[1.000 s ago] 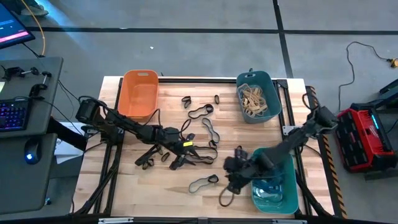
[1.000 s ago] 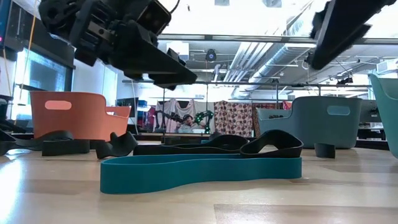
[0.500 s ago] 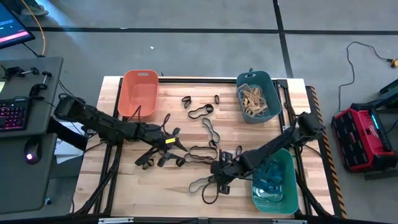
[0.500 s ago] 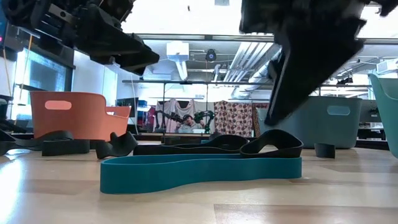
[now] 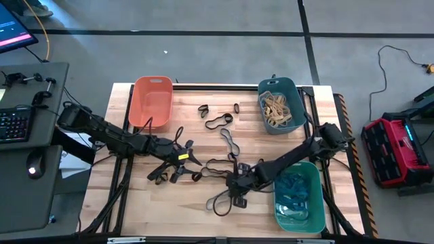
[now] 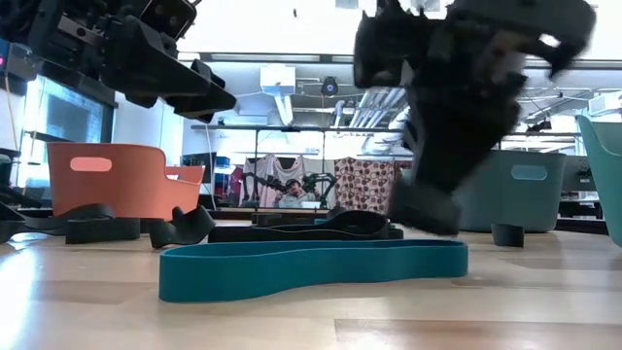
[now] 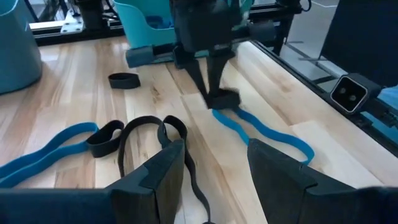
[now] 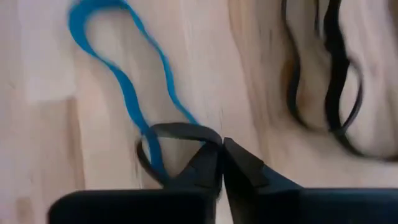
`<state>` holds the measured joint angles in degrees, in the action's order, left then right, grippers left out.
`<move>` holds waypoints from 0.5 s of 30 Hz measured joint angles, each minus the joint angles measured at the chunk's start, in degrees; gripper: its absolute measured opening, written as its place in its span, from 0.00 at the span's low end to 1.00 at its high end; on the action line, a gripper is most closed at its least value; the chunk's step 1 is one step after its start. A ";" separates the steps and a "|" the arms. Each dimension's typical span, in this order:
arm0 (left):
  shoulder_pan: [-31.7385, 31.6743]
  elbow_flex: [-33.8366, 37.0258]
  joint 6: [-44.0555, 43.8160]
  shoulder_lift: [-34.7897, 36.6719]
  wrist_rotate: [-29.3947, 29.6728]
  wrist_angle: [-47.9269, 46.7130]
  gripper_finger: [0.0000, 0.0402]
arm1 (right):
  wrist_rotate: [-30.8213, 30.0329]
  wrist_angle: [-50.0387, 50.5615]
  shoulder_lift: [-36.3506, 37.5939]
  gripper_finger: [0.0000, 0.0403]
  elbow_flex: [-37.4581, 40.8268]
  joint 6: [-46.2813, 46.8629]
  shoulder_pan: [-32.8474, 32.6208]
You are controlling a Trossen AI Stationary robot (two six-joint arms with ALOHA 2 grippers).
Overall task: Sort rubber bands into baskets
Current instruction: Move the black rubber band to the center of the table
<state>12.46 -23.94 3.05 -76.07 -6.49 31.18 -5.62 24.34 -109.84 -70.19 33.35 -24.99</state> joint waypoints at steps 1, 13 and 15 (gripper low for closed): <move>0.15 0.00 0.04 0.00 0.70 -0.02 0.42 | -0.25 0.31 0.02 0.02 -0.78 -0.60 0.07; 0.41 0.00 0.17 0.00 2.96 0.58 0.42 | -5.33 3.64 0.06 0.01 -5.89 -8.46 6.27; 0.41 0.00 0.17 0.00 2.96 0.80 0.42 | -5.80 2.34 -0.32 0.01 -5.89 -10.66 8.28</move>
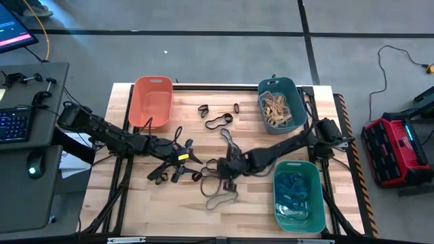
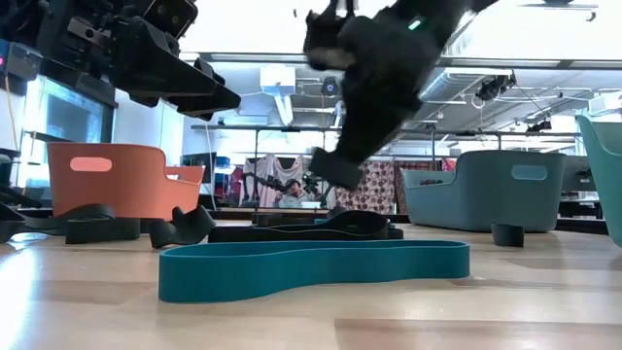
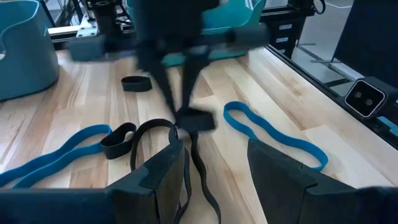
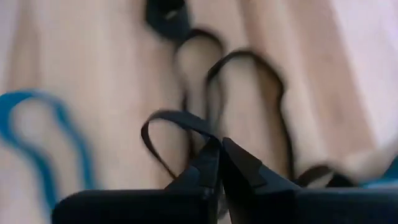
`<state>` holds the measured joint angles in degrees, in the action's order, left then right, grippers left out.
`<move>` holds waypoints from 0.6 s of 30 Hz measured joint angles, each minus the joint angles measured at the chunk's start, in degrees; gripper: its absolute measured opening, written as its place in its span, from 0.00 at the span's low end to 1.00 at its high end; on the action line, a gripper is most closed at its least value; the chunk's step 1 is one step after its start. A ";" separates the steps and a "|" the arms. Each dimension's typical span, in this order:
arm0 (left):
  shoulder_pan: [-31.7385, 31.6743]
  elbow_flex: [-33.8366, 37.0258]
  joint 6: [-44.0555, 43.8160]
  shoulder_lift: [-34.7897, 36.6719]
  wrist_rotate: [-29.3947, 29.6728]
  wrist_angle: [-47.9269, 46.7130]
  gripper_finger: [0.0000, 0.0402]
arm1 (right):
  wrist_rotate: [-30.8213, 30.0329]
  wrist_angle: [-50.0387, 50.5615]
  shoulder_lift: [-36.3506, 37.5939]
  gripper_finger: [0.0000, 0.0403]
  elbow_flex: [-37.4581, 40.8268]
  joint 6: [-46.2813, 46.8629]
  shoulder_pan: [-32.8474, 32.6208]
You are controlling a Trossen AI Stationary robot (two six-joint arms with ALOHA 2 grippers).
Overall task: Sort rubber bands into baskets
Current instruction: Move the black rubber band to the center of the table
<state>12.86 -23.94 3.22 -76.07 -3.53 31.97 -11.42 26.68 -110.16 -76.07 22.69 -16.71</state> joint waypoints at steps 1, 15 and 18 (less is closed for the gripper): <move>0.00 0.00 0.00 0.00 0.00 0.04 0.42 | -0.10 -1.13 -0.35 0.01 0.00 -1.34 0.95; 0.00 0.00 -0.57 0.00 -0.02 0.96 0.42 | 1.96 -11.18 -5.80 0.00 0.02 -4.66 9.76; 0.00 0.00 -0.72 0.00 -0.02 0.93 0.42 | 1.83 -12.14 -6.22 0.00 0.02 -4.65 11.07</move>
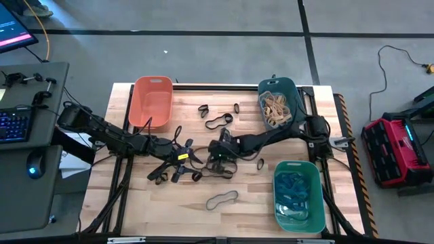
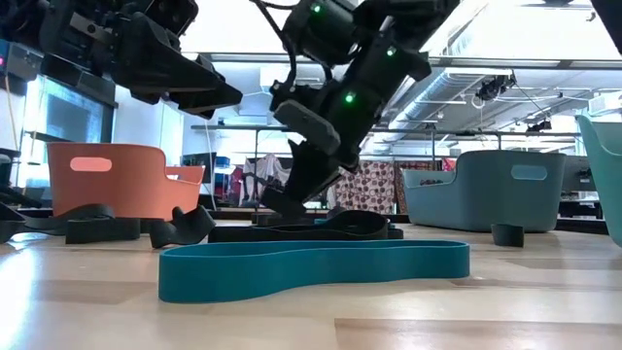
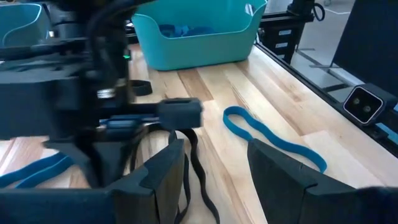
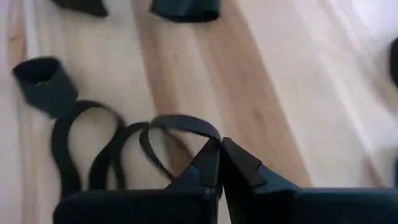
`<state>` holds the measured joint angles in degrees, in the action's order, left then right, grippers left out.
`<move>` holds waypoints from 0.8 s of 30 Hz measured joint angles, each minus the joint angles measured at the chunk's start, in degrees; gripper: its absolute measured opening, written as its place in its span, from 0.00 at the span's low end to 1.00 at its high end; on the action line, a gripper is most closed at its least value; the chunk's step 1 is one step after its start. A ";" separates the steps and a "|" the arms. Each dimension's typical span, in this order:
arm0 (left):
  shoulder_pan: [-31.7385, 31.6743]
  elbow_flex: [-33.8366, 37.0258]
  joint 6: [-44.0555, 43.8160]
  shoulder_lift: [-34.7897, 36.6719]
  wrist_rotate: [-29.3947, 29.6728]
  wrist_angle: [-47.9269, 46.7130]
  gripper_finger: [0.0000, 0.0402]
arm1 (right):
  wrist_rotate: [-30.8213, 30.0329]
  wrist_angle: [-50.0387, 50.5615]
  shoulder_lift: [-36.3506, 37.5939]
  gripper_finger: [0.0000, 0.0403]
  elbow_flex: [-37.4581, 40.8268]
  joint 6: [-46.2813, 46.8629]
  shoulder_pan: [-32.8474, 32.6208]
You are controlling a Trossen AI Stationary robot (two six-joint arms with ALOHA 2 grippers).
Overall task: Sort rubber bands into baskets
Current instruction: Move the black rubber band to the center of the table, then put the blue rubber band into the green bin
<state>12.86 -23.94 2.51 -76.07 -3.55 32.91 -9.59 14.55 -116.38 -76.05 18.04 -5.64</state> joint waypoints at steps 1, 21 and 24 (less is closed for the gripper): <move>0.00 0.00 -0.17 0.00 0.00 0.00 0.42 | -0.01 -0.06 0.00 0.00 0.00 -0.07 0.44; -0.02 0.00 0.06 0.00 0.28 -0.03 0.42 | 1.92 1.52 3.49 0.31 -0.07 -0.15 -0.30; -0.02 0.00 -0.37 0.00 0.28 -0.19 0.42 | -1.68 5.44 5.93 0.25 -0.07 -0.11 -3.42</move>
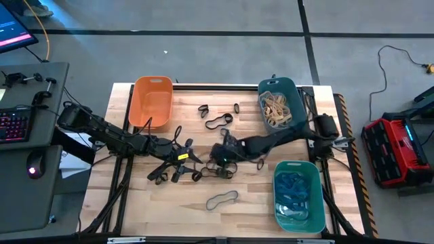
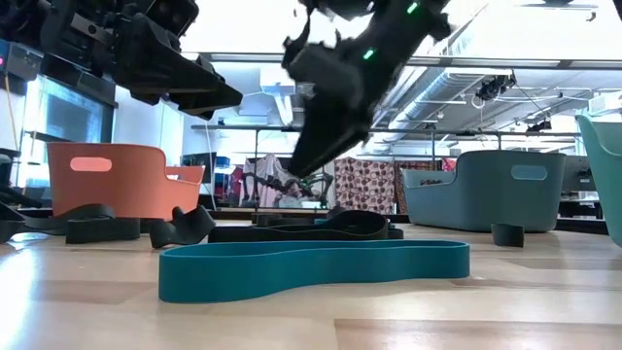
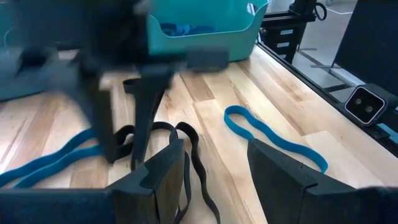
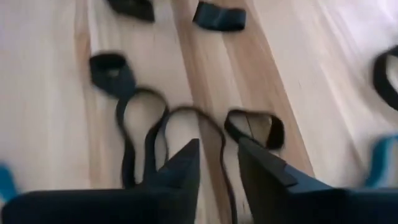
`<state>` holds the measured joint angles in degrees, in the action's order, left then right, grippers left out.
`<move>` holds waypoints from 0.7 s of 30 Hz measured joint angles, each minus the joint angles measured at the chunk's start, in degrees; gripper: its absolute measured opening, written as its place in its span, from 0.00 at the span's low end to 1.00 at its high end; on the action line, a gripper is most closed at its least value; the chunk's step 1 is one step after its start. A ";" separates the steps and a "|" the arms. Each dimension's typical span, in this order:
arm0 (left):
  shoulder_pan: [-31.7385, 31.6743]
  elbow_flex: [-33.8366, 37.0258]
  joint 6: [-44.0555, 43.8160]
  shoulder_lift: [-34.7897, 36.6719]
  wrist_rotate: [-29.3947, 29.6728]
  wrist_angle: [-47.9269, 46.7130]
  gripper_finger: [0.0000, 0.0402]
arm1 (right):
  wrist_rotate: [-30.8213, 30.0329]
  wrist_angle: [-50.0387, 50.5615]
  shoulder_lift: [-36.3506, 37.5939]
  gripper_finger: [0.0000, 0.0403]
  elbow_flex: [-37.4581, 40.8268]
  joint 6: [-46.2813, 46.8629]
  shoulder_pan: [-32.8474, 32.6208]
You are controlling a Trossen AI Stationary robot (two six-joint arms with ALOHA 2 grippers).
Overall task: Sort rubber bands into baskets
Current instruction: Put the blue rubber band into the green bin
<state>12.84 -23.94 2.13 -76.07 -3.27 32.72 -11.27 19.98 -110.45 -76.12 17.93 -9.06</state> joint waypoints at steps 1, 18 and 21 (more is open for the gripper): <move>0.00 -0.02 -0.09 0.00 0.02 -0.10 0.42 | -1.67 1.84 0.94 0.22 0.00 0.10 -1.17; -0.07 -0.02 1.07 0.00 0.15 0.19 0.42 | 3.35 11.57 3.88 0.08 0.09 23.10 -19.26; -0.07 -0.02 1.08 0.00 0.14 0.22 0.42 | 3.10 11.59 2.81 0.14 0.11 25.56 -20.18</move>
<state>12.78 -23.97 3.22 -76.07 -3.13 32.94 -8.17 31.57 -107.64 -76.01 43.49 -29.24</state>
